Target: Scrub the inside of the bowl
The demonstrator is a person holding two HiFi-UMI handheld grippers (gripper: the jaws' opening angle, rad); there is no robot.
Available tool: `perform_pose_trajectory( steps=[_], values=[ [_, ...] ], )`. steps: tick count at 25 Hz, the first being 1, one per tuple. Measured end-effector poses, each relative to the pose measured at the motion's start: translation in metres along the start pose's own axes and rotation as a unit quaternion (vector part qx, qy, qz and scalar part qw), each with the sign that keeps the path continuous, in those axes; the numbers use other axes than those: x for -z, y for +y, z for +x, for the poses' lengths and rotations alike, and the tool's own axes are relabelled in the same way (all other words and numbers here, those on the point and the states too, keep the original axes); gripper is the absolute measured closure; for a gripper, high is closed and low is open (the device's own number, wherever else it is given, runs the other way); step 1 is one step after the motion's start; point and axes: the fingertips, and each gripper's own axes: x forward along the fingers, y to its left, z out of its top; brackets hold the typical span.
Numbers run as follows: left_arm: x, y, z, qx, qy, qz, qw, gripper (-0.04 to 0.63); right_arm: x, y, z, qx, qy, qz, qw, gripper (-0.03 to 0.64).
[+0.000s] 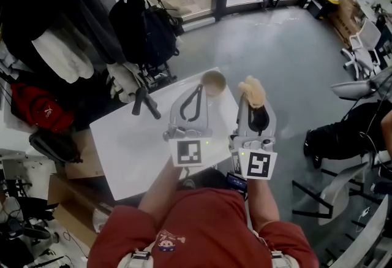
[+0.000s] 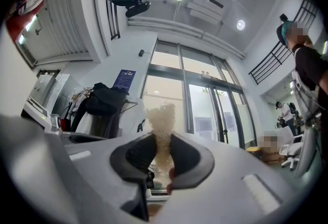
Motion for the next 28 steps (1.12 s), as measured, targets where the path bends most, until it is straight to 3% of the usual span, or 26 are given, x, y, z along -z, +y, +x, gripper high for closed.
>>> perform_pose_trajectory(
  steps=[3, 14, 19, 28],
  values=[
    [0.020, -0.001, 0.010, -0.007, 0.027, -0.025, 0.9993, 0.573, 0.007, -0.006, 0.006, 0.000, 0.004, 0.002, 1.000, 0.541],
    [0.082, -0.006, 0.034, -0.011, 0.117, -0.037, 0.9925, 0.498, 0.031, -0.023, 0.024, -0.005, 0.024, 0.012, 1.000, 0.540],
    [0.125, -0.010, 0.037, -0.004, 0.199, -0.052, 0.9787, 0.445, 0.045, -0.030, 0.030, -0.008, 0.036, 0.012, 0.999, 0.541],
    [0.173, -0.015, 0.053, 0.000, 0.235, -0.074, 0.9691, 0.428, 0.071, -0.038, 0.048, -0.017, 0.056, 0.015, 0.998, 0.540]
  ],
)
